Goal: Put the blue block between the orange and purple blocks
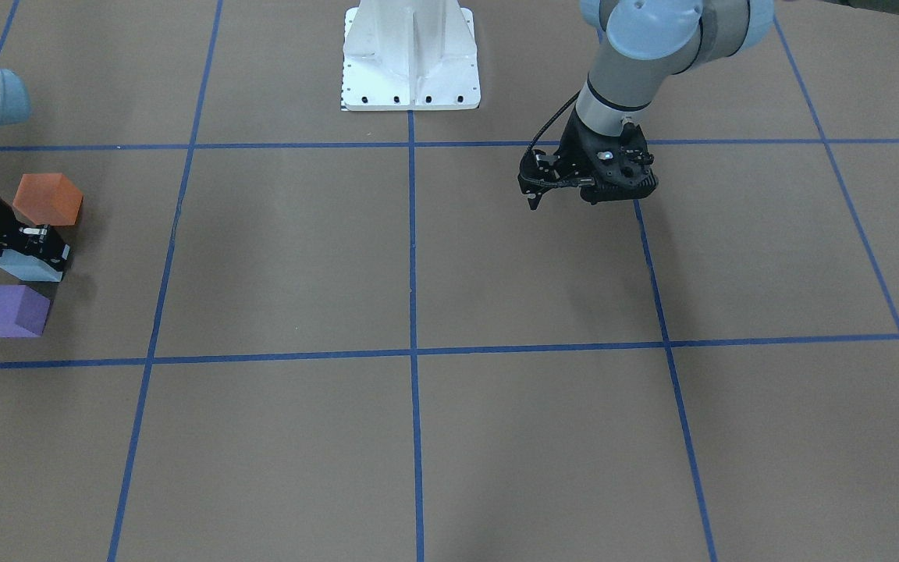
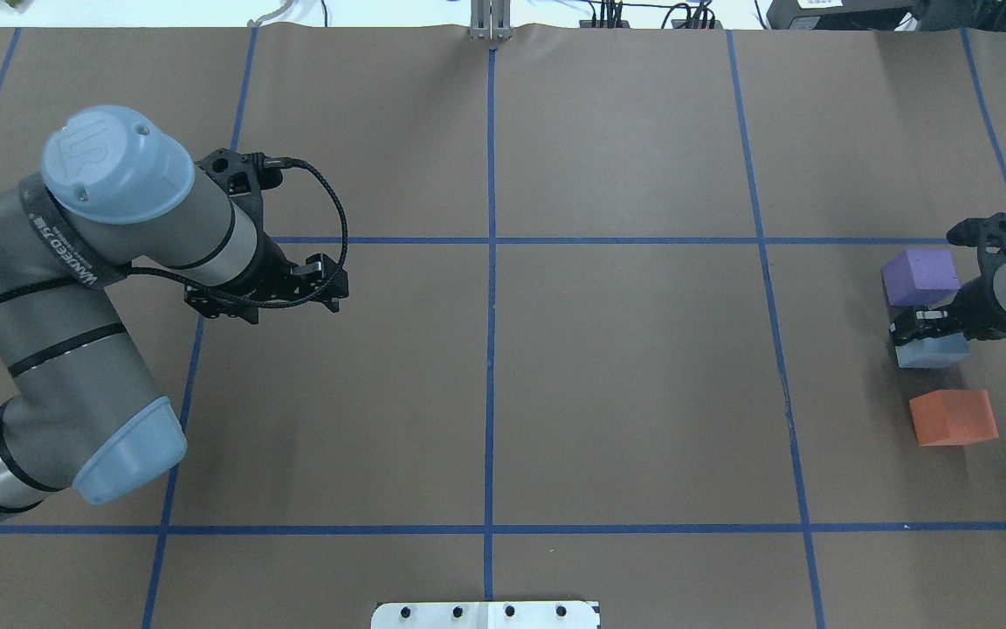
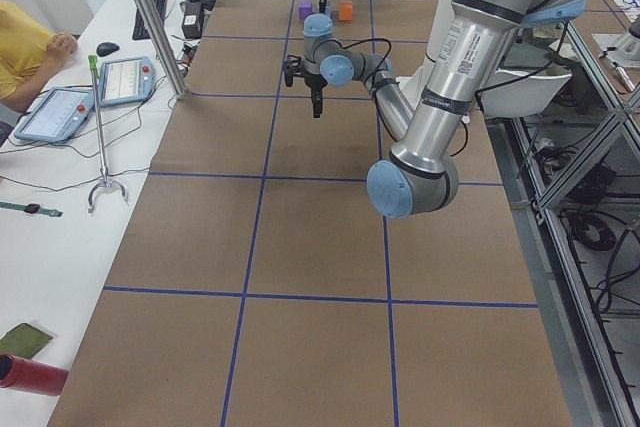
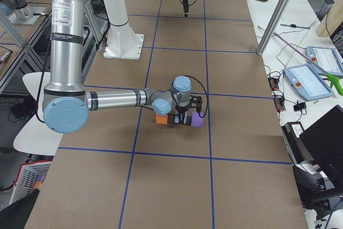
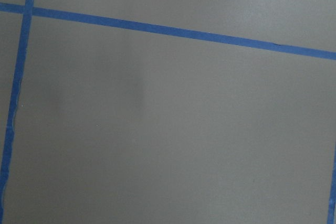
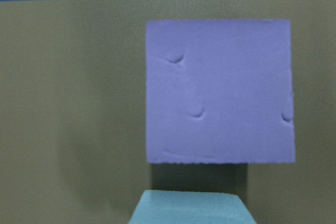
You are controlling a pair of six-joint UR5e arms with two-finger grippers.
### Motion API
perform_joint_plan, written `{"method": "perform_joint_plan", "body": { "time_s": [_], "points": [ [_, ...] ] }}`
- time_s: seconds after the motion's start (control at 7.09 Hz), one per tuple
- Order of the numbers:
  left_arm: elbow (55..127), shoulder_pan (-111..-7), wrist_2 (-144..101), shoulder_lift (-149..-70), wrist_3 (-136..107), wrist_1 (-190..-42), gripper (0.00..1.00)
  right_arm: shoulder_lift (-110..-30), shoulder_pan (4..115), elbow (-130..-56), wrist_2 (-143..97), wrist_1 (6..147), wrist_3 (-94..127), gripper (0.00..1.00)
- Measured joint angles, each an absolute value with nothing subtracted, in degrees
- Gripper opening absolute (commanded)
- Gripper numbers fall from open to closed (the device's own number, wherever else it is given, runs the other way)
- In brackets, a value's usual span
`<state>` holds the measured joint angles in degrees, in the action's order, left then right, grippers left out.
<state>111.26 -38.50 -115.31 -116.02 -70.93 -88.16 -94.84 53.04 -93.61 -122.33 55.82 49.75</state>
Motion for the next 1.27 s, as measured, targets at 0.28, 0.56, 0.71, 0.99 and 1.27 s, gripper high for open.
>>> {"method": "perform_joint_plan", "body": {
  "time_s": [0.28,0.56,0.71,0.99,1.27],
  "points": [
    [111.19,-38.50,-115.29,-116.04,-70.93,-88.21,1.00,-94.83,52.96,-93.72,-122.28,55.76,49.80,1.00],
    [111.18,-38.50,-115.24,-116.14,-70.93,-88.22,1.00,-96.21,53.34,-96.58,-122.72,55.67,49.76,1.00],
    [111.18,-38.50,-115.21,-116.23,-70.93,-88.19,1.00,-98.55,54.46,-99.59,-123.04,55.65,49.54,1.00],
    [111.51,-38.72,-115.21,-116.40,-70.74,-88.10,1.00,-101.72,59.07,-104.65,-124.39,55.65,49.04,1.00],
    [113.58,-41.14,-115.72,-115.45,-69.05,-87.55,1.00,-102.41,66.16,-105.91,-128.83,55.82,48.57,1.00]
  ]
}}
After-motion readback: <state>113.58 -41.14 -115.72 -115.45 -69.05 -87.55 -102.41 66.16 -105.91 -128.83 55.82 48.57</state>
